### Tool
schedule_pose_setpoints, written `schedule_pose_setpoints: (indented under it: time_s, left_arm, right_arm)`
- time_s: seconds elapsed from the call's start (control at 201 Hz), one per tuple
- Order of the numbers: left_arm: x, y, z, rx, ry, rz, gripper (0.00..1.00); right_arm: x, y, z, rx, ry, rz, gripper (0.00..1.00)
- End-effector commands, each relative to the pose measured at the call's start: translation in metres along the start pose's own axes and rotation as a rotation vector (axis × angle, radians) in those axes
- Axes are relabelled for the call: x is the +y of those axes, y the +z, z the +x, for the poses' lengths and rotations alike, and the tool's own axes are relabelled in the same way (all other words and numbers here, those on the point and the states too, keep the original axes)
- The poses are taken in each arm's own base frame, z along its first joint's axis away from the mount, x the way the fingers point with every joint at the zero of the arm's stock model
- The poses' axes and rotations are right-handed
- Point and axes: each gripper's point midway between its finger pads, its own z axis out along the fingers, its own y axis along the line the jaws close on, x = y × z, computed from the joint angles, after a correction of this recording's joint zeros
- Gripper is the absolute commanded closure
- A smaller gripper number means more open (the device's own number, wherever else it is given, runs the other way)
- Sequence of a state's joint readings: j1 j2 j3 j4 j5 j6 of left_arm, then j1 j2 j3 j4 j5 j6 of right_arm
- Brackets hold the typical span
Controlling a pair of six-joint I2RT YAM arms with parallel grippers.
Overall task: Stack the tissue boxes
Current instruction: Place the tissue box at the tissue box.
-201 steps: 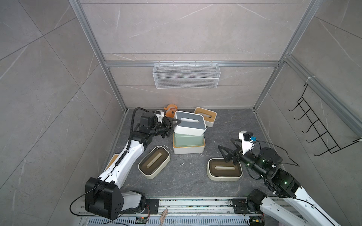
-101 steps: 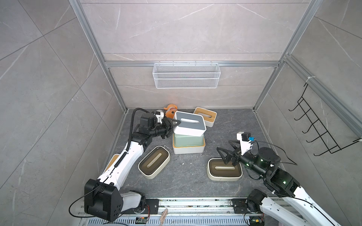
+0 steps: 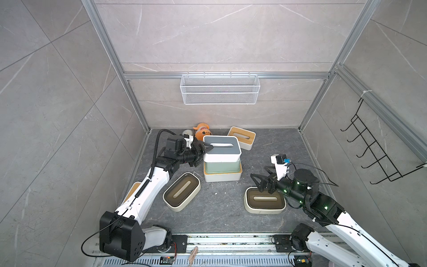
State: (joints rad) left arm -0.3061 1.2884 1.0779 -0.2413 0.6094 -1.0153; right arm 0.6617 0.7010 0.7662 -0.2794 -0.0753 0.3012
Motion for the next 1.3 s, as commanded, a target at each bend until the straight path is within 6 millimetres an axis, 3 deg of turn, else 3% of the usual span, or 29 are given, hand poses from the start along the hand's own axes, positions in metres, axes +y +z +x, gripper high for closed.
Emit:
schedule_pose_setpoints:
  time_s: [0.0, 0.573, 0.658, 0.872, 1.092, 1.291]
  left_arm:
    - [-0.009, -0.008, -0.005, -0.024, 0.068, -0.017, 0.16]
    - [-0.002, -0.010, -0.013, -0.007, 0.103, -0.133, 0.08]
    - [-0.001, -0.014, -0.016, -0.021, 0.116, -0.168, 0.01]
    - [0.012, -0.036, -0.029, -0.096, 0.175, -0.318, 0.01]
    - [-0.009, -0.038, -0.025, -0.086, 0.238, -0.226, 0.01]
    - [-0.015, -0.027, -0.023, -0.038, 0.245, -0.176, 0.02]
  right_arm:
    - [0.007, -0.002, -0.023, -0.066, 0.028, -0.023, 0.00]
    - [0.010, 0.024, -0.030, -0.120, 0.159, -0.067, 0.00]
    - [0.009, 0.029, -0.032, -0.108, 0.187, -0.060, 0.00]
    - [0.015, 0.047, -0.046, -0.037, 0.259, -0.051, 0.00]
    - [0.020, 0.079, -0.049, 0.034, 0.337, -0.081, 0.00]
    - [0.015, 0.105, -0.045, 0.062, 0.414, -0.101, 0.00]
